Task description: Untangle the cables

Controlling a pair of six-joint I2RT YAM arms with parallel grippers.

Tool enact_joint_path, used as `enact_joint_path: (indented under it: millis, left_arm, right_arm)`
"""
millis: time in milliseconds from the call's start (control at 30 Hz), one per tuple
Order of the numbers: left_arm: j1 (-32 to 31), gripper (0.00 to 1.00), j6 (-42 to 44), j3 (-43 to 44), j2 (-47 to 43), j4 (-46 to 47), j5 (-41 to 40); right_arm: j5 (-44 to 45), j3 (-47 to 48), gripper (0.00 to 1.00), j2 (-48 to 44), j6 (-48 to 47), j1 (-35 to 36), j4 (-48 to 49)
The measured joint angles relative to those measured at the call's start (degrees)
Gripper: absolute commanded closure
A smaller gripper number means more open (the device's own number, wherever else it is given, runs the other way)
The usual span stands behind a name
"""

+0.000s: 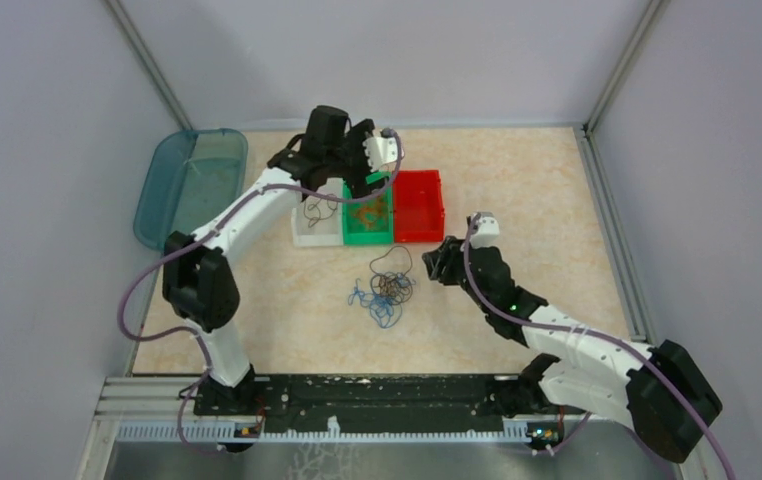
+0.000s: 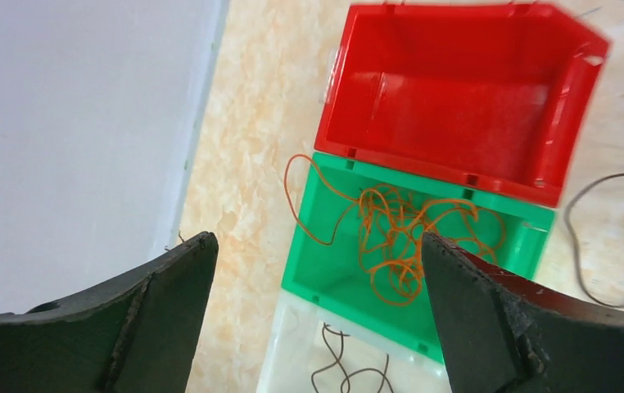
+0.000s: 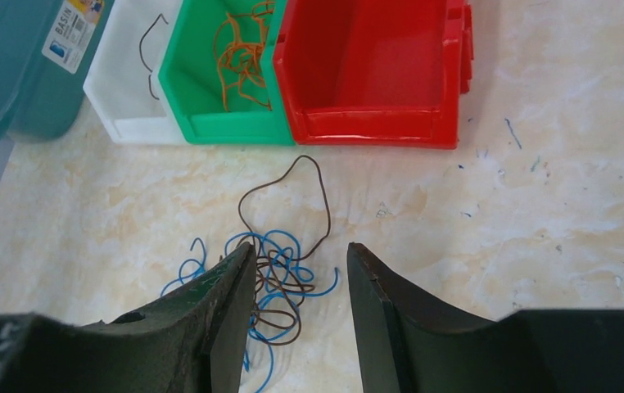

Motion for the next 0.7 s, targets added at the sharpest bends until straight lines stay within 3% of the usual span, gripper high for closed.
enact_joint_path:
  millis: [267, 467, 700]
  left_arm:
    - [0.0, 0.01, -1.14, -0.17, -8.37, -8.63, 4.2]
    - [0.0, 0.01, -2.93, -5.11, -14.21, -13.05, 6.45]
    - [0.0, 0.0, -4.96, -7.3, -21.16, -15.15, 7.98]
  right_arm:
    - [-7.21, 4.98, 0.54, 14.08, -2.34, -1.81, 2.89]
    - [-13.73, 11.67, 0.55, 27.12, -5.88, -3.91, 3.74]
    - [-20.11, 17.97, 0.62, 36.92, -8.7, -4.09, 5.22]
